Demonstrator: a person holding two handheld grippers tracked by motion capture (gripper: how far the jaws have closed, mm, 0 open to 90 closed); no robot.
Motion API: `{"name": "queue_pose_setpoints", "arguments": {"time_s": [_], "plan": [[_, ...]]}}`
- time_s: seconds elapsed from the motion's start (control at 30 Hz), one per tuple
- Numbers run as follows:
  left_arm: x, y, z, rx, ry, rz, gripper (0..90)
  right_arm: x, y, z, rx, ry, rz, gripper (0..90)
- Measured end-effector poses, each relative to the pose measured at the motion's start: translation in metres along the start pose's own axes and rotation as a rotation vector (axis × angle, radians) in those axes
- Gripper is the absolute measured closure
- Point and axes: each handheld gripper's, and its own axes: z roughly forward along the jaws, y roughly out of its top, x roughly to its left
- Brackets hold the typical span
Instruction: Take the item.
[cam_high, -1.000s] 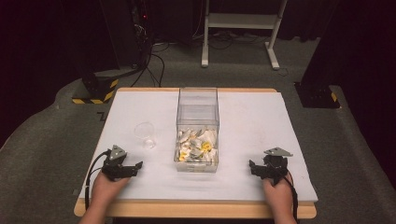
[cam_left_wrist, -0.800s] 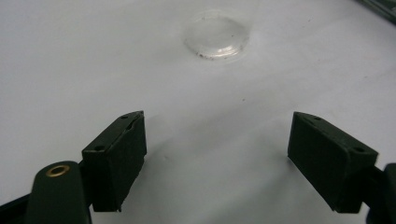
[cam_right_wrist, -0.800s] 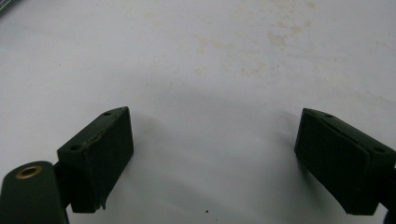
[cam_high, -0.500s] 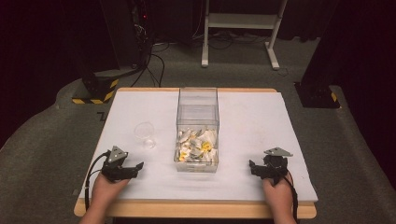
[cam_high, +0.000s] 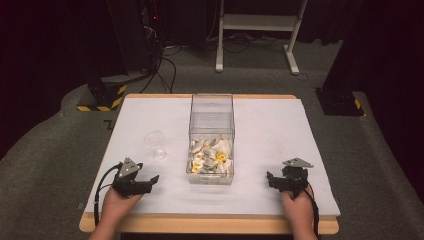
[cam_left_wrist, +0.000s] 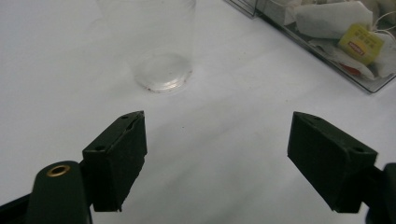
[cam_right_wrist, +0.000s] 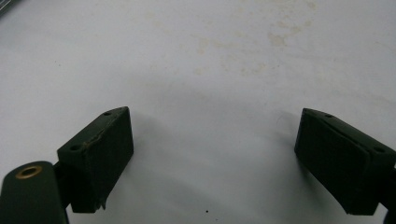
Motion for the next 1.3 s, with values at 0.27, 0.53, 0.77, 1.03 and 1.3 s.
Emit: {"name": "queue_pose_setpoints", "arguments": {"time_s": [0.27,0.53,0.77,1.03,1.3], "plan": [[-0.008,0.004,0.0,-0.006,-0.007,0.023,20.2,0.0,0.0,0.0,0.0,0.0,0.0,11.4],[-0.017,0.007,-0.001,-0.022,-0.023,0.033,20.2,0.0,0.0,0.0,0.0,0.0,0.0,11.4],[-0.021,0.009,-0.001,-0.033,-0.039,0.036,20.4,0.0,0.0,0.0,0.0,0.0,0.0,11.4],[-0.025,0.013,-0.003,-0.052,-0.05,0.041,20.7,0.0,0.0,0.0,0.001,0.001,0.0,11.4],[-0.024,0.019,-0.008,-0.078,-0.069,0.022,20.7,0.0,0.0,0.0,0.001,0.001,0.0,11.4]]}}
